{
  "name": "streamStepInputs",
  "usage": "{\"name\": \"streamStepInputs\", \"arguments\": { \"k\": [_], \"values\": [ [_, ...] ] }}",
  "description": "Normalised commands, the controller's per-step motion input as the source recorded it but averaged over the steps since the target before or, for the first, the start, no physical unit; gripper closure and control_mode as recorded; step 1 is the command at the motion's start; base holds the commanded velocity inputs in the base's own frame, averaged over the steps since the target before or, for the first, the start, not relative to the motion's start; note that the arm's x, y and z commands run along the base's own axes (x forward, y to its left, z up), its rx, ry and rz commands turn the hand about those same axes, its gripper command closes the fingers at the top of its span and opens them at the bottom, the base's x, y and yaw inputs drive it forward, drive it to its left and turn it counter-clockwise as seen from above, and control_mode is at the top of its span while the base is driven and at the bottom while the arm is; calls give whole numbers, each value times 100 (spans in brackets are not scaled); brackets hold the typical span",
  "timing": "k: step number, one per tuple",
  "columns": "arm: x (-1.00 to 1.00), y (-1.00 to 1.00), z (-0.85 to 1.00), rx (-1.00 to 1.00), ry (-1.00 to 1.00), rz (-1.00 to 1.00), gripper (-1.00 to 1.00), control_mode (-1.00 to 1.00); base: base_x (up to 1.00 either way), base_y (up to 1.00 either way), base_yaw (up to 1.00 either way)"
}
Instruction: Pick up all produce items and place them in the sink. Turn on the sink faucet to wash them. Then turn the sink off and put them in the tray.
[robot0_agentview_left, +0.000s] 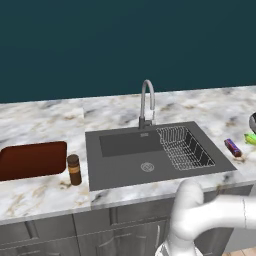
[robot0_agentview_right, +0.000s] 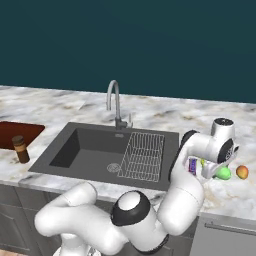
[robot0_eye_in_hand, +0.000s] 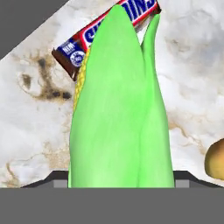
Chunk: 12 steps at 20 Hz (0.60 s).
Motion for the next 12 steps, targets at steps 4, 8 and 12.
{"name": "streamStepInputs", "arguments": {
  "k": [4,8,12],
  "values": [
    [-16,100,77,-13,-1,-9,100,-100,0,0,0],
    [-17,100,65,-9,0,-15,100,-100,0,0,0],
    [-6,95,68,-5,0,-19,100,-100,0,0,0]
  ]
}}
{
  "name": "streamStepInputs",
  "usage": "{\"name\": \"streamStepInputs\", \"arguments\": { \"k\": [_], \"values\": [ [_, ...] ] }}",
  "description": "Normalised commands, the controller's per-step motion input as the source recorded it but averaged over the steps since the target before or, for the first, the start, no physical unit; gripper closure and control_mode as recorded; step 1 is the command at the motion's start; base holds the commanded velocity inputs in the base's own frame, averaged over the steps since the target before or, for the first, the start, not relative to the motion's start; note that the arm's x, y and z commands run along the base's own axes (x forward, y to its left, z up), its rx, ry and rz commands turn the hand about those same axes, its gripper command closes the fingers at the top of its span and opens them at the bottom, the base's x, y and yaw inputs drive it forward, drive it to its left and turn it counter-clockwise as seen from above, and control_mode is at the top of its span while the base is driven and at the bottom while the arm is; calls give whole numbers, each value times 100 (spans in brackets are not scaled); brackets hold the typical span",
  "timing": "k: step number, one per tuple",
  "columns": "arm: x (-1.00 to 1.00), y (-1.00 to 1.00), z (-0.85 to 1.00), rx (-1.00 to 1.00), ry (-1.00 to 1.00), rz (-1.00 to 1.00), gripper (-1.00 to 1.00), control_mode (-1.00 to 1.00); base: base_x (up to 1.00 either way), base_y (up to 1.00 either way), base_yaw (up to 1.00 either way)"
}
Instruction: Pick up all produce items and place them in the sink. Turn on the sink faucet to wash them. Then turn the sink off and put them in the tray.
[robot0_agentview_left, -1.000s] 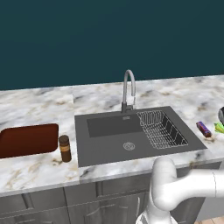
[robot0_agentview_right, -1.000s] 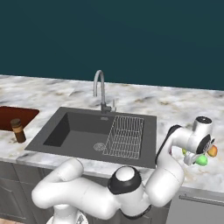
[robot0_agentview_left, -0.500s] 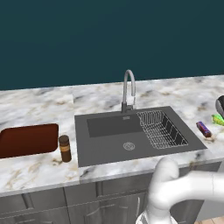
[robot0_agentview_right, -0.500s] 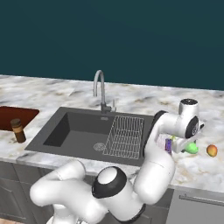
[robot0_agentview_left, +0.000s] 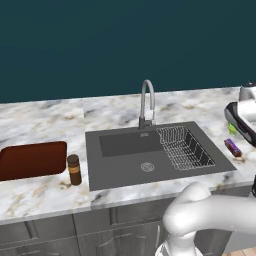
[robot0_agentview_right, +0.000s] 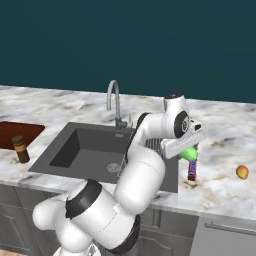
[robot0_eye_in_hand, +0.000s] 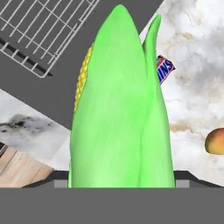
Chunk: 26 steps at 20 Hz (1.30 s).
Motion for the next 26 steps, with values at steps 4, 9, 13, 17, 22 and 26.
{"name": "streamStepInputs", "arguments": {
  "k": [4,9,13,17,22,26],
  "values": [
    [0,94,70,-1,0,-24,100,-100,0,0,0],
    [-1,100,49,-1,-1,-29,100,-100,0,0,0],
    [-14,96,23,1,-5,-30,100,-100,0,0,0],
    [-35,80,9,7,-7,-26,100,-100,0,0,0],
    [-36,74,0,9,-3,-22,100,-100,0,0,0],
    [-23,81,0,6,0,-18,100,-100,0,0,0]
  ]
}}
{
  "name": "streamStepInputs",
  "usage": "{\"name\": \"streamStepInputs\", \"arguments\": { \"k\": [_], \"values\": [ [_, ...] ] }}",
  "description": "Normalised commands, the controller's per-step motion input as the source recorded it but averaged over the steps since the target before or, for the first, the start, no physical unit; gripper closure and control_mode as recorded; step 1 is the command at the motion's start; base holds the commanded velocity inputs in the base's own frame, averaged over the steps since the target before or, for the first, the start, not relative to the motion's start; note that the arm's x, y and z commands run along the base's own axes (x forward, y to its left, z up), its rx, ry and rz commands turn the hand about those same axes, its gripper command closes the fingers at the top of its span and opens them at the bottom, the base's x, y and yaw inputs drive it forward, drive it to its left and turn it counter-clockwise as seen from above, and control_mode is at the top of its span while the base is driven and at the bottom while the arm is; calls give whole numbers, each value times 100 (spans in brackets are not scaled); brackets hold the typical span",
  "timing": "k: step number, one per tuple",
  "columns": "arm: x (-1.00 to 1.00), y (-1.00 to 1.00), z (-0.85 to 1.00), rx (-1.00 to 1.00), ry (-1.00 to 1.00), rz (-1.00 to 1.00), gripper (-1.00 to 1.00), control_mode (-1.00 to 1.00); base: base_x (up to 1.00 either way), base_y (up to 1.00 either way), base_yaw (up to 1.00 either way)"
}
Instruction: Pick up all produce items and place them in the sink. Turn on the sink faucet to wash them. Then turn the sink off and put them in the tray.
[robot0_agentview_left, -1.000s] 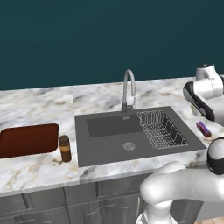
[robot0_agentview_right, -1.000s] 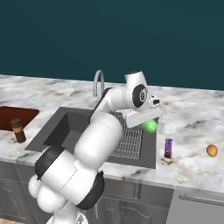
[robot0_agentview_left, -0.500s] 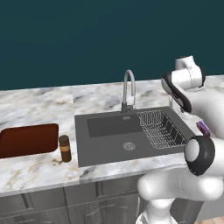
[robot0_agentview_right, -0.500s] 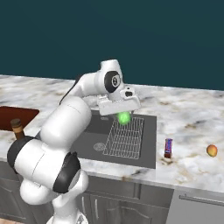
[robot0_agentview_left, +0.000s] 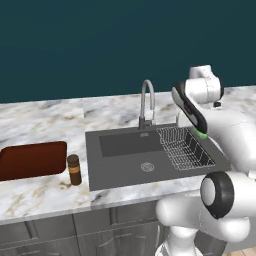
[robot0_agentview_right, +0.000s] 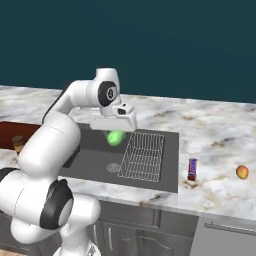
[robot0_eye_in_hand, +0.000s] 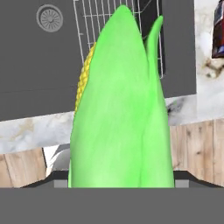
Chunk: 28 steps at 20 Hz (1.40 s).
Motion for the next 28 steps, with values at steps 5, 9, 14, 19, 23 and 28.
{"name": "streamStepInputs", "arguments": {
  "k": [5,9,14,19,23,28],
  "values": [
    [-24,92,-12,1,0,-14,100,-100,0,0,0],
    [-29,66,-20,-3,5,-1,100,-100,0,0,0],
    [-2,48,-26,-1,1,1,100,-100,0,0,0],
    [33,68,-27,0,2,0,100,-100,0,0,0],
    [43,69,-29,0,5,0,100,-100,0,0,0],
    [55,54,-31,0,2,0,100,-100,0,0,0]
  ]
}}
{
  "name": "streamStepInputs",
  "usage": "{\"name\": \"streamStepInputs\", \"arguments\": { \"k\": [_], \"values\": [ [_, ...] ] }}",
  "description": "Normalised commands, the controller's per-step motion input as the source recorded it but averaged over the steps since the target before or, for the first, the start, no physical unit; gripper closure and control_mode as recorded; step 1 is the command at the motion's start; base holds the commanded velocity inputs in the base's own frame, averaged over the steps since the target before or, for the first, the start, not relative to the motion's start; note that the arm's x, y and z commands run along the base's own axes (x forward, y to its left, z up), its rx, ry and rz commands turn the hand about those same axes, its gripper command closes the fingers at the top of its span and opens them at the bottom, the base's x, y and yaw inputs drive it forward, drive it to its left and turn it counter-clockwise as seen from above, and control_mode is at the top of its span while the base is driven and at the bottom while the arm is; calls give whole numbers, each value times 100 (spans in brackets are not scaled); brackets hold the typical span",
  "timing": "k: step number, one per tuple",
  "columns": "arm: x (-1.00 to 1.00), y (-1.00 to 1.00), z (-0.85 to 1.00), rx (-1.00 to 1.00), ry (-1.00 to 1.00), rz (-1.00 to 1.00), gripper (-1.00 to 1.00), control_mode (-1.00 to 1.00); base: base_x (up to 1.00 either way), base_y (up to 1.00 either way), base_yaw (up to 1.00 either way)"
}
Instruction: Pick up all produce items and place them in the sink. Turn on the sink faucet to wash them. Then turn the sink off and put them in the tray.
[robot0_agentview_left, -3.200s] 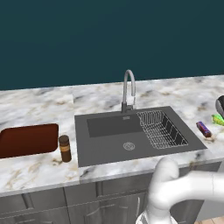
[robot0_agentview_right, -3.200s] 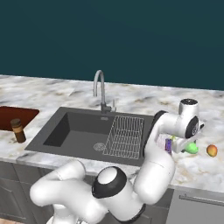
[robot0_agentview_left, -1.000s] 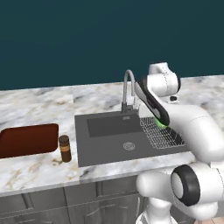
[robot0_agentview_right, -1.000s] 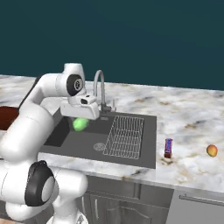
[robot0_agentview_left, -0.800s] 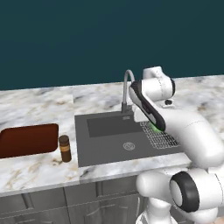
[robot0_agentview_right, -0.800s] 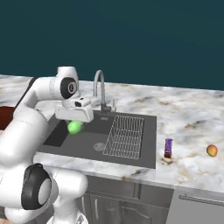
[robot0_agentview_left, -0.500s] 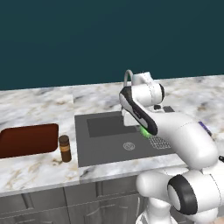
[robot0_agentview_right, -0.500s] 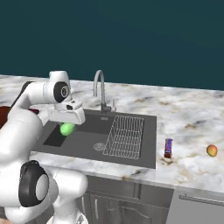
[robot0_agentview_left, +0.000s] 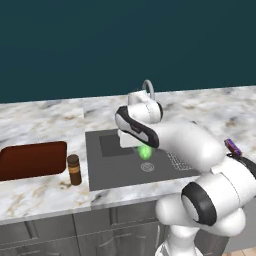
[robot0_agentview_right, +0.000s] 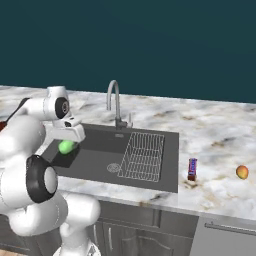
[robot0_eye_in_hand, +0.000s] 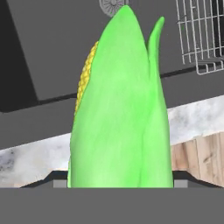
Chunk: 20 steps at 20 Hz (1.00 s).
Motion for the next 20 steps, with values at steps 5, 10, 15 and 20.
{"name": "streamStepInputs", "arguments": {
  "k": [5,10,15,20],
  "values": [
    [65,34,-30,0,0,-1,100,-100,0,0,0],
    [62,10,-26,0,0,-2,100,-100,0,0,0],
    [55,7,-30,0,0,0,100,-100,0,0,0],
    [45,3,-40,-3,0,-1,100,-100,0,0,0]
  ]
}}
